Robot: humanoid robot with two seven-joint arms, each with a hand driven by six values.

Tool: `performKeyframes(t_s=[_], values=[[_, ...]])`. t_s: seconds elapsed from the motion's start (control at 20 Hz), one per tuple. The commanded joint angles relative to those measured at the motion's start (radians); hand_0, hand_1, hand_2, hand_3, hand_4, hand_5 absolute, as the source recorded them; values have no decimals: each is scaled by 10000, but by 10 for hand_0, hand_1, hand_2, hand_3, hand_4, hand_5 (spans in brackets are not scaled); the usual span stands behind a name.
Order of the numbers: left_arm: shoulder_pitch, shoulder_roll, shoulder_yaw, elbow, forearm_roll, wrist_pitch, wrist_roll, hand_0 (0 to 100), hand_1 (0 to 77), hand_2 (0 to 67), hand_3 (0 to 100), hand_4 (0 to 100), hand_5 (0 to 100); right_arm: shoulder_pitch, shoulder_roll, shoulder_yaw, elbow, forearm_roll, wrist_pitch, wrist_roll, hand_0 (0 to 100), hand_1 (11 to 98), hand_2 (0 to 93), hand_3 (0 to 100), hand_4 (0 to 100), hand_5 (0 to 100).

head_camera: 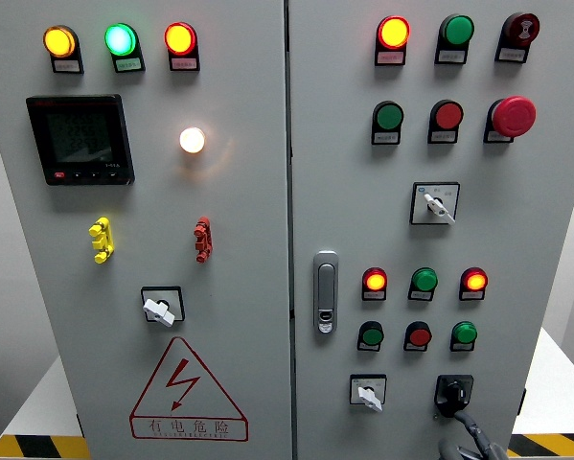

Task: Trip black knob to open circuit
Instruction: 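Grip the black rotary knob with the right hand and twist it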

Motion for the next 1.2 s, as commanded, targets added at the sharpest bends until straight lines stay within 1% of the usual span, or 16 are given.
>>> performKeyframes(t_s=[0.0,1.15], values=[[0,-5,0,0,0,0,0,0,32,129,214,67,15,13,1,-24,6,1,1,16,753,459,10,781,828,928],[0,-5,0,0,0,0,0,0,31,129,214,67,15,90,1,-100,52,1,1,-15,756,456,11,784,840,938]])
